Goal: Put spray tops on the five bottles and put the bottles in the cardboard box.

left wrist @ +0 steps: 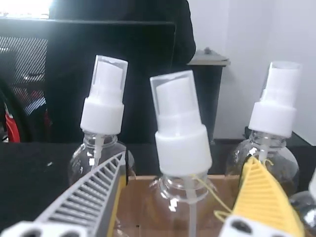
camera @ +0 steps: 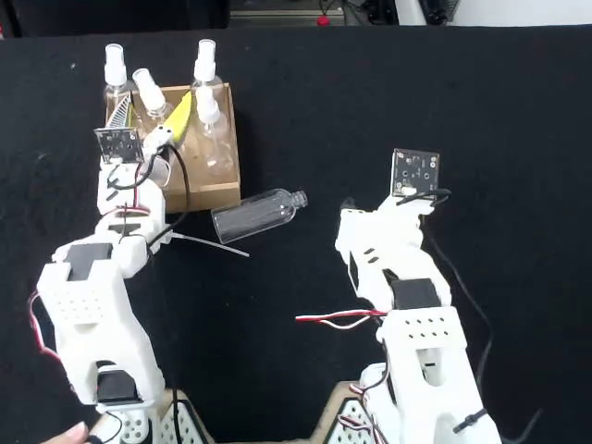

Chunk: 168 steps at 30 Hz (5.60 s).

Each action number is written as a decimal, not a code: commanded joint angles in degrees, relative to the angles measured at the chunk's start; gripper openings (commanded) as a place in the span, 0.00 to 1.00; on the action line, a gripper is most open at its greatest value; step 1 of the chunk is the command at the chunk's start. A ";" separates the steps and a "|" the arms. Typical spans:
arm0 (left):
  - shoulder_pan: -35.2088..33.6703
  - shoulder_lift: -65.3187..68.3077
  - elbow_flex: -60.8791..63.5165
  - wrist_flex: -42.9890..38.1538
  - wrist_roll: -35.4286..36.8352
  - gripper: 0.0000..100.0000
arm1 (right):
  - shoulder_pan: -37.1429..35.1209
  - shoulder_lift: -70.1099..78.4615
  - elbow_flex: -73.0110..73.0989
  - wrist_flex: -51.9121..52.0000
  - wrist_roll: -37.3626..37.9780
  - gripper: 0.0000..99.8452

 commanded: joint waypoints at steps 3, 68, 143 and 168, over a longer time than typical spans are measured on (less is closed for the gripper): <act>-0.66 -4.48 1.54 0.62 0.35 0.35 | 0.97 -1.89 -0.40 -1.67 -0.18 0.22; -1.80 -42.90 53.58 -37.98 -0.09 0.35 | 2.81 -1.89 -0.75 -1.76 -0.18 0.22; -8.75 -125.45 60.26 47.82 -0.18 0.35 | 2.73 -1.98 -0.31 -1.76 -0.18 0.22; -18.51 -130.37 52.53 88.62 0.26 0.35 | 2.73 -1.98 -0.31 -1.93 -0.18 0.22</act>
